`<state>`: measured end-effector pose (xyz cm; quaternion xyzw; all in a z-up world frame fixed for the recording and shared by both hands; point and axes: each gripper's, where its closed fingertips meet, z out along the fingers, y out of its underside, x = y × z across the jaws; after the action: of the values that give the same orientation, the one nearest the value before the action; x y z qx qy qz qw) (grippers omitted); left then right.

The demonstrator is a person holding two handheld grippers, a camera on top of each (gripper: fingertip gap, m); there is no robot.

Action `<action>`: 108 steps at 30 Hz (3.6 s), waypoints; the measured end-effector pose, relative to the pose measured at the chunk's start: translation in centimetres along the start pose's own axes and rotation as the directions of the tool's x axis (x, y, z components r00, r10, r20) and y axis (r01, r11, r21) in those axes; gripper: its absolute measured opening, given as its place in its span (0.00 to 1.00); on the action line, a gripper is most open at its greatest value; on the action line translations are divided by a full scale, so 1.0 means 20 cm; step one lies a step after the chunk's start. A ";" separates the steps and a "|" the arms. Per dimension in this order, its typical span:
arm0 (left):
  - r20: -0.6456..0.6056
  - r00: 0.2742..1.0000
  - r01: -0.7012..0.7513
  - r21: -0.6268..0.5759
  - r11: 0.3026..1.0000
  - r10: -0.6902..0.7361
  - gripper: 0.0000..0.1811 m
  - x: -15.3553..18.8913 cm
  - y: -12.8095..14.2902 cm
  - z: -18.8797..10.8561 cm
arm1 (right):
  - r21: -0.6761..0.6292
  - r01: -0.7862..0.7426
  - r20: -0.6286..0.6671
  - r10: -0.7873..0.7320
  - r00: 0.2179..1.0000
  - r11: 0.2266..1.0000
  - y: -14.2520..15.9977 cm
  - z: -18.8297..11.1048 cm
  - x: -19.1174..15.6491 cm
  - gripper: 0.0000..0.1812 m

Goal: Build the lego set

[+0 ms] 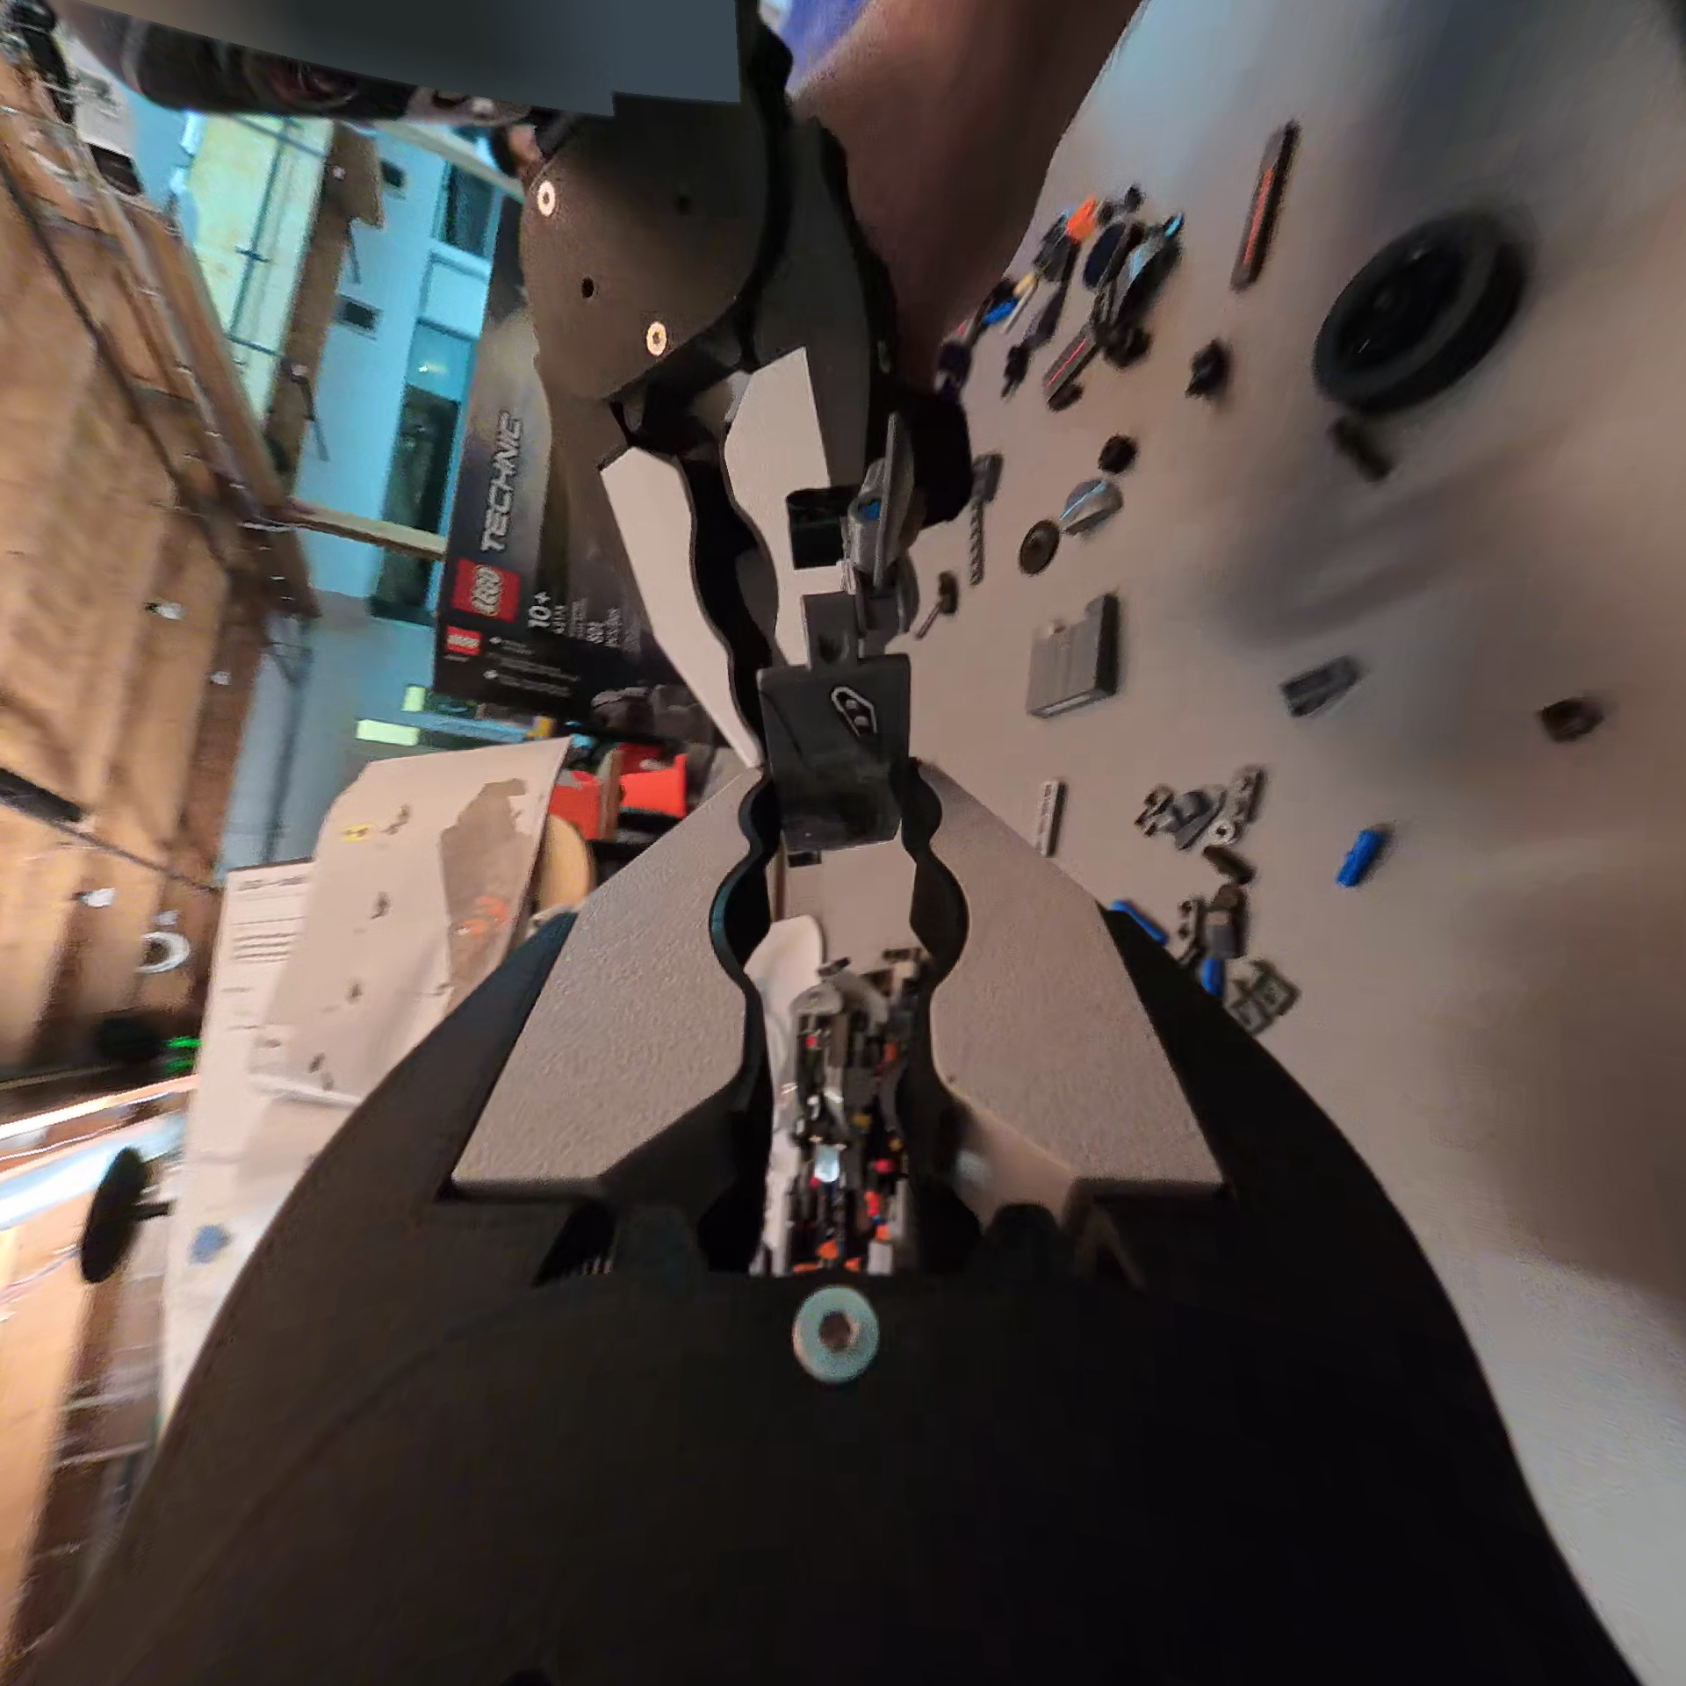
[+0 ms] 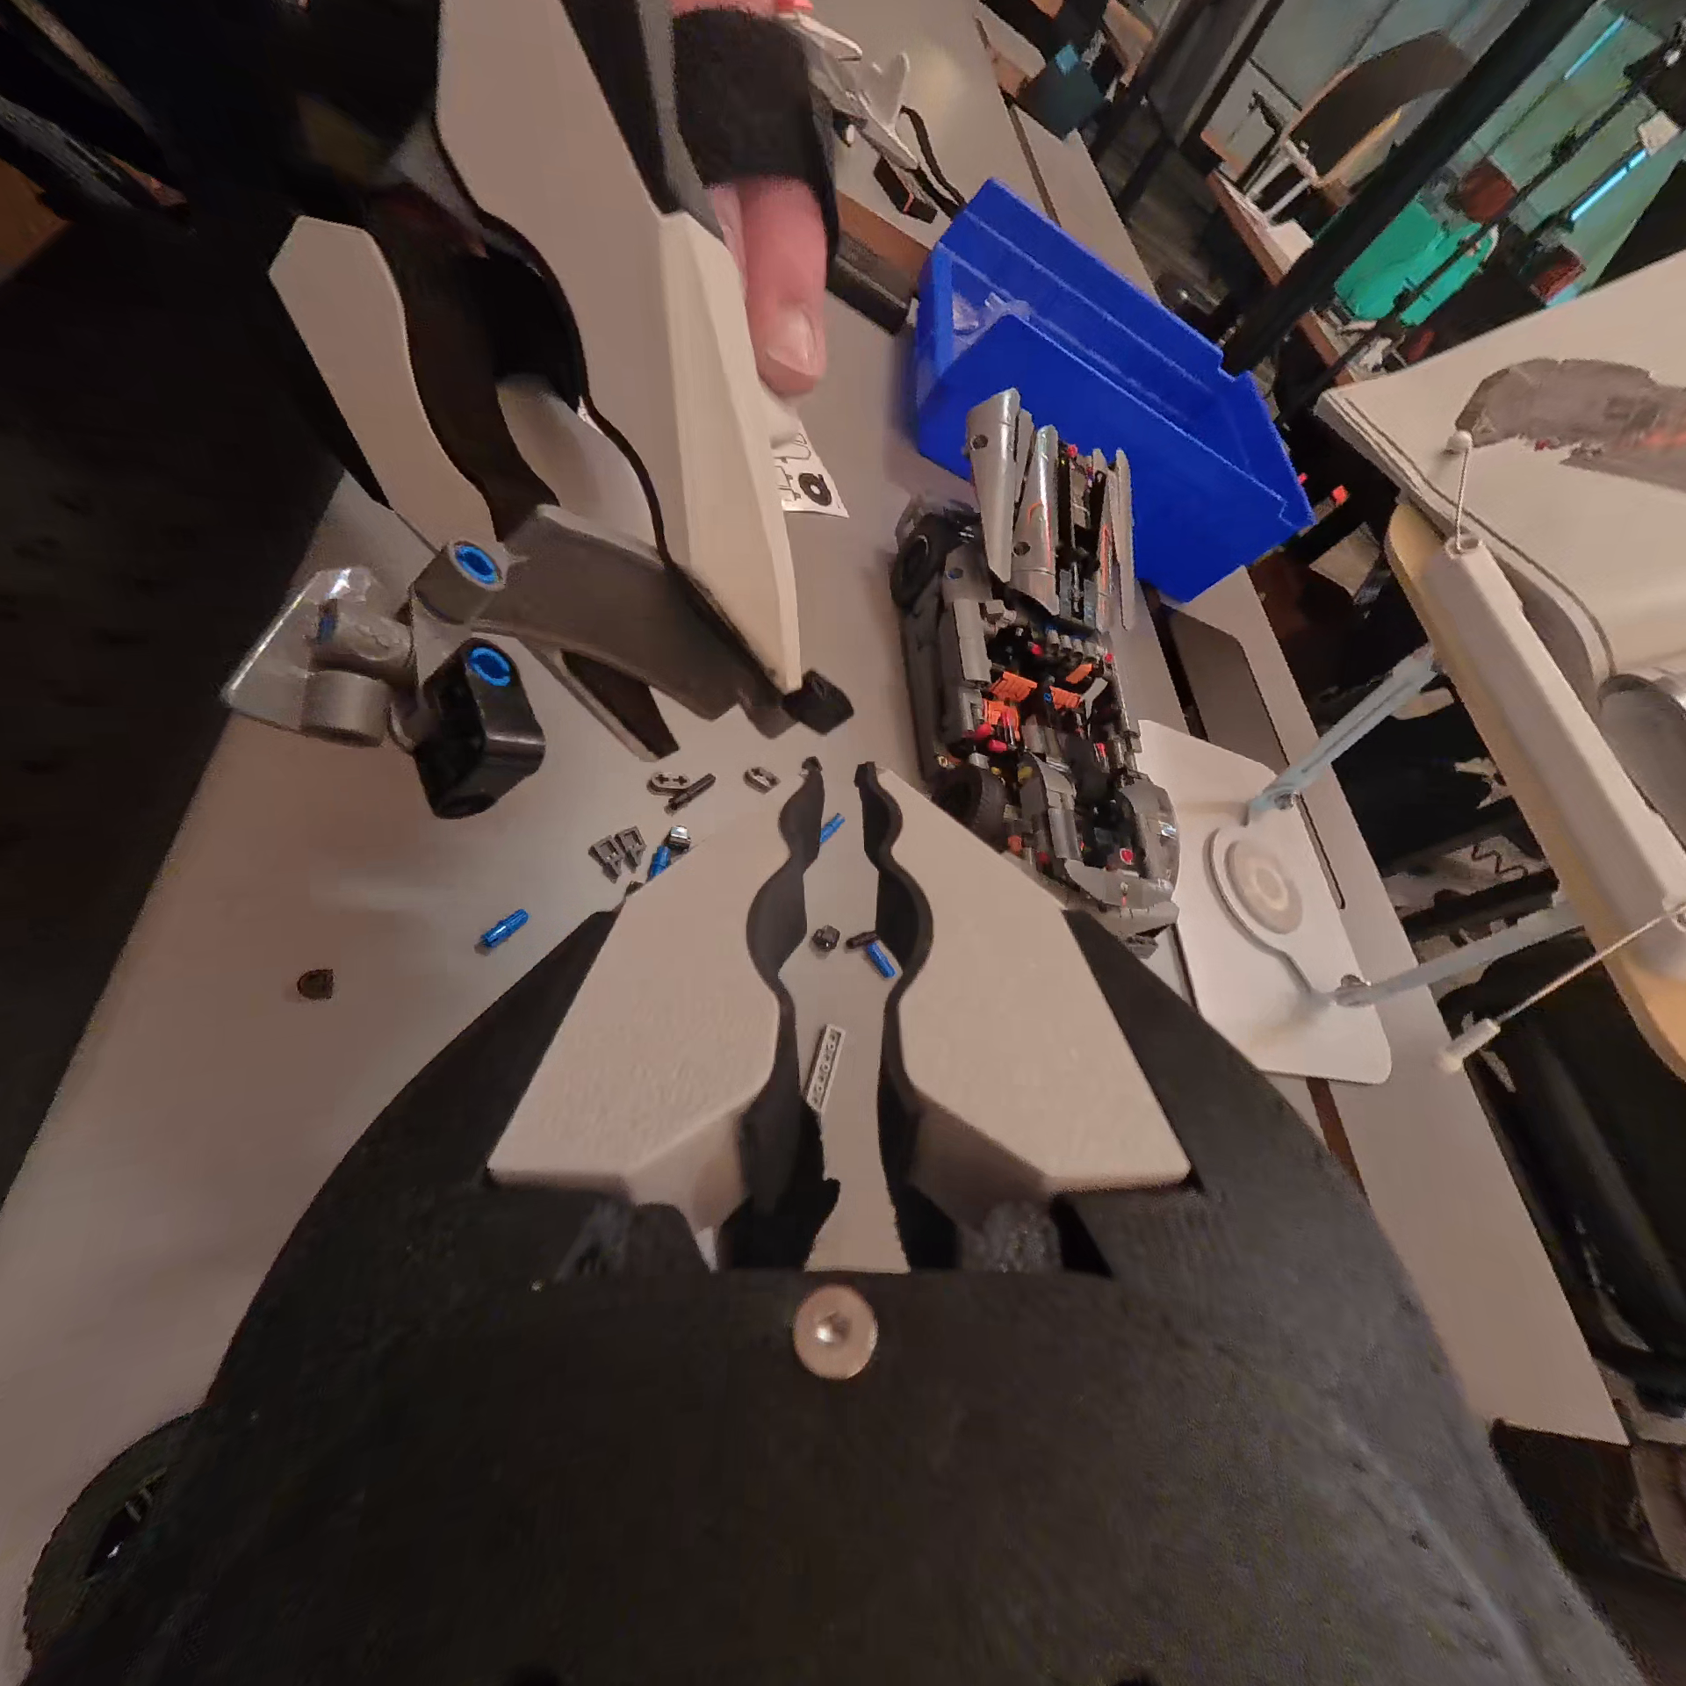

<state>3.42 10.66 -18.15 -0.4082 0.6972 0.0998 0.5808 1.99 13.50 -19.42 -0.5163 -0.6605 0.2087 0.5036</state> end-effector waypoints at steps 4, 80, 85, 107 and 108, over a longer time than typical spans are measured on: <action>0.040 0.995 -0.084 -0.059 0.995 0.087 0.13 -0.01 0.04 0.01 | -0.046 -0.052 -0.006 0.051 0.999 0.998 0.06 0.01 0.03 0.02; -0.022 0.962 -0.273 -0.158 0.949 0.273 0.13 0.13 0.08 0.08 | 0.010 -0.148 0.055 0.147 0.988 0.989 0.02 -0.02 0.03 0.06; -0.012 0.959 -0.280 -0.146 0.949 0.282 0.13 0.12 0.06 0.08 | 0.014 -0.171 0.086 0.169 0.982 0.985 0.02 -0.01 0.01 0.07; -0.006 0.958 -0.284 -0.145 0.948 0.286 0.13 0.12 0.05 0.08 | -0.013 -0.257 0.171 0.255 0.952 0.966 0.04 0.02 -0.04 0.06; -0.006 0.958 -0.284 -0.144 0.948 0.286 0.13 0.12 0.05 0.08 | -0.015 -0.257 0.167 0.256 0.952 0.966 0.04 0.02 -0.03 0.06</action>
<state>3.96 11.14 -21.14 -0.3430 0.7356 0.2355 0.5346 2.08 13.33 -20.54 -0.5765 -0.6272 0.3171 0.4167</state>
